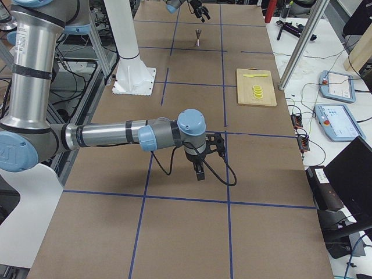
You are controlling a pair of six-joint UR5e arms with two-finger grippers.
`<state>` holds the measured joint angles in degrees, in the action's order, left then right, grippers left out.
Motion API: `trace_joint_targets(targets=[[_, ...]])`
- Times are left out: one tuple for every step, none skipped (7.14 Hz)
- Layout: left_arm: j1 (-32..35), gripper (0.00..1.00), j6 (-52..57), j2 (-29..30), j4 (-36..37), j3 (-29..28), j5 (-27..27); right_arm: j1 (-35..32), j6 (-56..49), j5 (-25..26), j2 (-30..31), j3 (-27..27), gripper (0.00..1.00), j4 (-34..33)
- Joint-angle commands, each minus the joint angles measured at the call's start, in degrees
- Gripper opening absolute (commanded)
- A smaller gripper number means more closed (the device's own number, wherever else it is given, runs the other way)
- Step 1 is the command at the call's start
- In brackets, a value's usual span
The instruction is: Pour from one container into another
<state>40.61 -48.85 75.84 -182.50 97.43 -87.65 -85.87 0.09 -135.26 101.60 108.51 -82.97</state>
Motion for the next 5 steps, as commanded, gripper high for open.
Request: trace_joint_targets(targets=[[-11.30, 1.00, -0.63, -2.16, -3.80, -0.13, 20.25, -0.35, 0.00, 0.00, 0.00, 0.03, 1.00, 0.00], [-16.56, 1.00, -0.46, -3.58, -6.44, -0.22, 29.29, -0.61, 0.00, 0.00, 0.00, 0.03, 1.00, 0.00], [-20.53, 1.00, -0.54, -3.59, -6.55, -0.83, 36.95, -0.79, 0.00, 0.00, 0.09, 0.03, 1.00, 0.00], [-23.79, 1.00, -0.63, -3.59, -6.47, -1.18, 42.95, -1.05, 0.00, 0.00, 0.09, 0.03, 1.00, 0.00], [-26.86, 1.00, -0.63, -3.59, -6.55, -1.88, 48.84, -1.32, 0.00, 0.00, 0.09, 0.03, 1.00, 0.00]])
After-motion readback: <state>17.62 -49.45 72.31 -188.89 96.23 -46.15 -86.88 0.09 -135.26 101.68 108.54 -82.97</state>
